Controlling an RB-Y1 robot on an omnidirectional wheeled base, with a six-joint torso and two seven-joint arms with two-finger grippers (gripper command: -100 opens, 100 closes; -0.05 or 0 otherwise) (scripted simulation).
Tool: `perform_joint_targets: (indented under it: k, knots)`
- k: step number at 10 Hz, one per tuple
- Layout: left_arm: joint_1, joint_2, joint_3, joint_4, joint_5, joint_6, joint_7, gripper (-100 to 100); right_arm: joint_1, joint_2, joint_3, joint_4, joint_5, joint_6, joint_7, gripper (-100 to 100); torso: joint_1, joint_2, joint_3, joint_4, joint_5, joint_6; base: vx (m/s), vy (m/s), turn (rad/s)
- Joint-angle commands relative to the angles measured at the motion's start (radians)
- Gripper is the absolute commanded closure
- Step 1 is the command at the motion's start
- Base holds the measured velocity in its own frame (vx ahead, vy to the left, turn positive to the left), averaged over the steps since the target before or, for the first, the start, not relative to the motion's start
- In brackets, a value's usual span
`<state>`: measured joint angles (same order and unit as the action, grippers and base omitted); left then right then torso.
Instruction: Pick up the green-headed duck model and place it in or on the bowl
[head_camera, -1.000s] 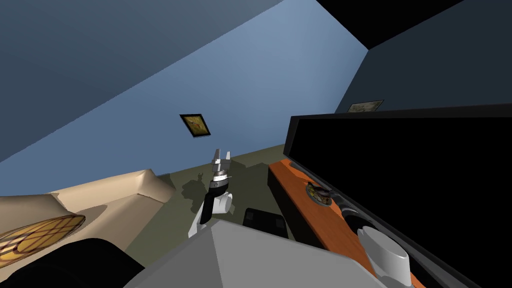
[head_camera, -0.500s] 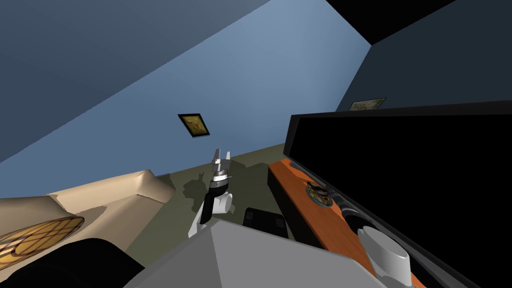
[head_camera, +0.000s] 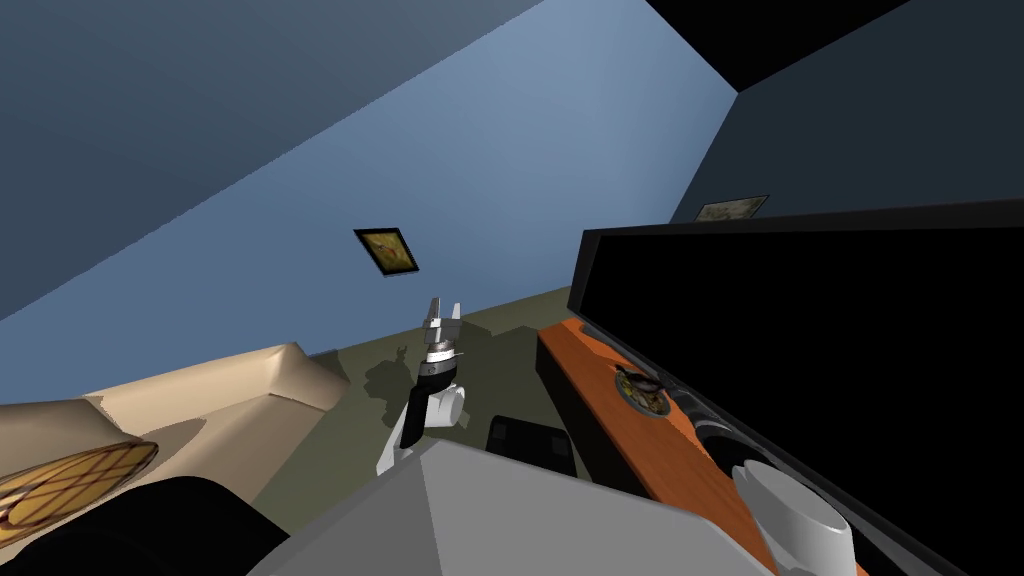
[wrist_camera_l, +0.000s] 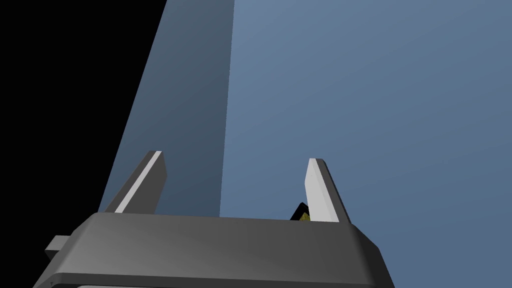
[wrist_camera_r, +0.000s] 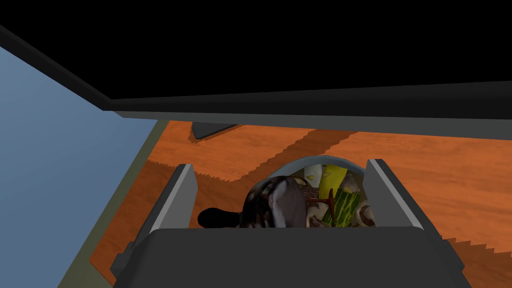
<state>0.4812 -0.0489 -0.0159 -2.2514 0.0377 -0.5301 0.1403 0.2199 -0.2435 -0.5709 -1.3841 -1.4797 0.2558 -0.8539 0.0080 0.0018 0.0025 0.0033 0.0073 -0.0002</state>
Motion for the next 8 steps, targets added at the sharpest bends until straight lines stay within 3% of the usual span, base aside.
perform_joint_targets:
  k: [1,7,8]
  knots:
    - [0.000,0.000,0.000,0.000,0.000,0.000,0.000,0,0.015,-0.039,-0.015,-0.004,0.002,0.031,-0.042,-100,0.000,0.000,0.000,0.000,0.000,0.000,0.038,0.051,-0.032]
    - [0.000,0.000,0.000,0.000,0.000,0.000,0.000,0,0.058,-0.152,-0.064,-0.010,-0.016,0.125,-0.132,-100,0.001,-0.001,-0.001,0.000,0.000,0.000,0.057,0.083,-0.032]
    - [0.000,0.000,0.000,0.000,0.000,0.000,0.000,0,0.054,-0.143,-0.063,-0.005,-0.024,0.118,-0.113,-100,0.002,-0.002,-0.001,0.000,0.000,0.000,0.025,0.037,-0.012]
